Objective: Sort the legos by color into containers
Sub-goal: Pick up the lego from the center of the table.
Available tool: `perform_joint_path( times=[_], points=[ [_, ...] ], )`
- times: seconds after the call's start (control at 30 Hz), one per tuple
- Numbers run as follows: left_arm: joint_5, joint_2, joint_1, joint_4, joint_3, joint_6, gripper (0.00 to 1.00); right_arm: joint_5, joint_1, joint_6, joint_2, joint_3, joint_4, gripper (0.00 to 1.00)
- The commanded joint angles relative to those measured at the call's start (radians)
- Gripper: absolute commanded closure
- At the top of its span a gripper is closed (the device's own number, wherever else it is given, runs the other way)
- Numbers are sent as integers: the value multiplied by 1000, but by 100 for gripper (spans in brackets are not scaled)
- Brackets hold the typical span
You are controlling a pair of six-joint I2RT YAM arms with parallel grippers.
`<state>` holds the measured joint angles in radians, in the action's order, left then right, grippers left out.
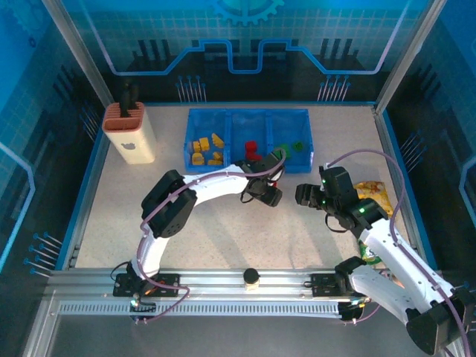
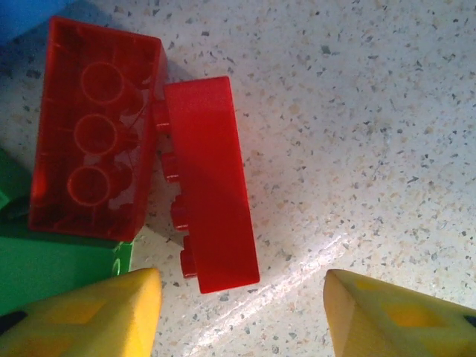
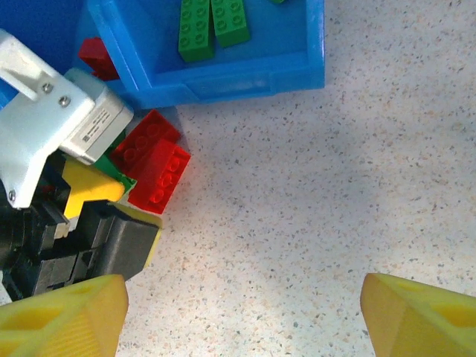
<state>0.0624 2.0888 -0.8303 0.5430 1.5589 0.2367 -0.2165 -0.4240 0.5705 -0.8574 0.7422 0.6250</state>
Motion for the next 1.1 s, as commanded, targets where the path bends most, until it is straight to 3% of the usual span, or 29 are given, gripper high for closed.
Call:
perform_joint_path(
  times=[0.0, 0.23, 0.37, 0.5, 0.7, 0.83, 1.07],
  points=[
    [13, 51, 8, 38, 53, -25, 42, 22, 11, 28, 14, -13, -35, 17],
    [27, 113, 8, 69, 116, -21, 49, 16, 13, 26, 18, -19, -34, 17],
    [42, 112, 7, 80, 113, -23, 65, 12, 13, 28, 32, -28, -30, 18],
    [57, 103, 6, 79, 98, -20, 73, 11, 14, 31, 40, -33, -28, 18],
    [72, 73, 5, 89, 92, -9, 77, 11, 14, 28, 45, -15, -16, 18],
    [70, -28, 12, 60, 54, 9, 79, -8, 16, 19, 66, 8, 16, 18],
    [24, -214, 164, -9, -25, 72, 81, -22, 24, 17, 103, 2, 40, 18]
  ],
)
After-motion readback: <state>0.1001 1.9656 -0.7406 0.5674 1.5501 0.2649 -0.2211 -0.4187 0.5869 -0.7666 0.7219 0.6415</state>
